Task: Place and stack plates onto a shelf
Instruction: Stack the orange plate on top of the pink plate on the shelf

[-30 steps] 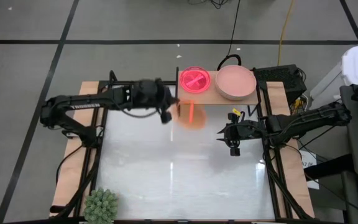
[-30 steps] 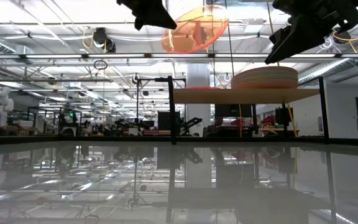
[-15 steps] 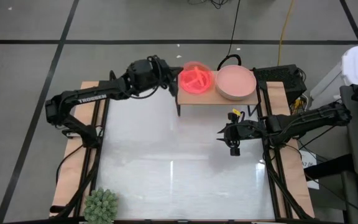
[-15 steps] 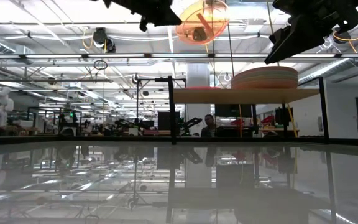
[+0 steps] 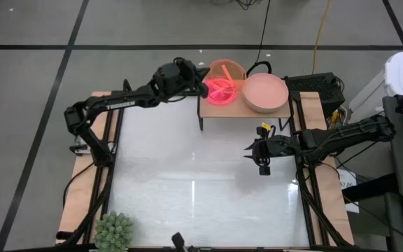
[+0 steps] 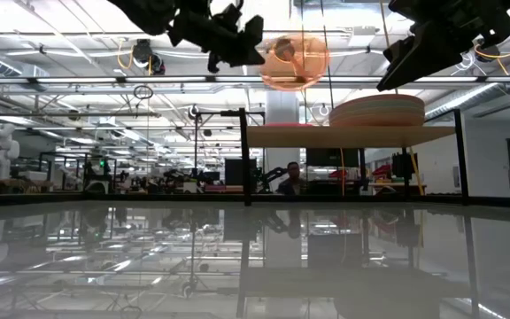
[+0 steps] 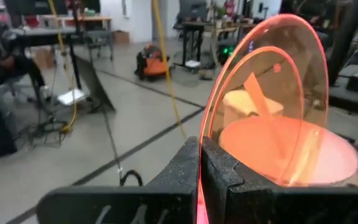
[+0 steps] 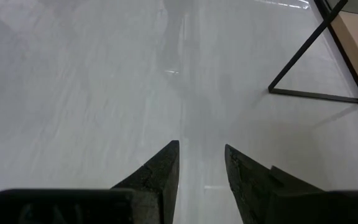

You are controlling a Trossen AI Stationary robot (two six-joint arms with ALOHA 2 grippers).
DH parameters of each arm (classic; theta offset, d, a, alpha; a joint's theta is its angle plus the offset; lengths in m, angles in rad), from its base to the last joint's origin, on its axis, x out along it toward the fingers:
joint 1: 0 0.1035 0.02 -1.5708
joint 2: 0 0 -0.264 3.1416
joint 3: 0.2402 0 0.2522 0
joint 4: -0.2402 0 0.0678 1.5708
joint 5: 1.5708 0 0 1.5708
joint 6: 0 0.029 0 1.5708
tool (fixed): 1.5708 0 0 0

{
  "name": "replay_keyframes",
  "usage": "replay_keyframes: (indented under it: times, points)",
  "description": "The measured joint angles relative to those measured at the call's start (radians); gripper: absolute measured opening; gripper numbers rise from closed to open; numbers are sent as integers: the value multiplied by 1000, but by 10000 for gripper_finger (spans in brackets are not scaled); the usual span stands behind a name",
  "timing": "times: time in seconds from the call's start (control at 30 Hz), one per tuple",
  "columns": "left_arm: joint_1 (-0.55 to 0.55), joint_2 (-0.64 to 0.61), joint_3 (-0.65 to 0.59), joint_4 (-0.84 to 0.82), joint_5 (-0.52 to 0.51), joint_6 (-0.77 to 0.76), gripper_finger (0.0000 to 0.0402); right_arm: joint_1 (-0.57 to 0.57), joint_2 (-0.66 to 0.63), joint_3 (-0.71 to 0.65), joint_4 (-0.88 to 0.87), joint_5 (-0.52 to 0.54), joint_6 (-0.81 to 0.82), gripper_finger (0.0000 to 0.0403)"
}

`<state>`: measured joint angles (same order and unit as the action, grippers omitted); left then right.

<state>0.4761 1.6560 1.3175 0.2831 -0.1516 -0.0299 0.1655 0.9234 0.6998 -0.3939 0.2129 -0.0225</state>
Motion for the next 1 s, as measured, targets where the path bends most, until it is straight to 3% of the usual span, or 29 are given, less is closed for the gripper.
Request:
replay_keyframes:
  times: [0.3, 0.53, 1.0]
  points:
    - [75, 21, 21, 46, 16, -43, 5, 0, 0, 0, 1, 1, -10, 112]
    - [99, 20, 155, -167, 82, -44, 5, 0, 0, 0, 1, 3, -20, 112]
    - [82, 53, 158, -323, 100, -74, 5, 0, 0, 0, 2, 1, 6, 112]
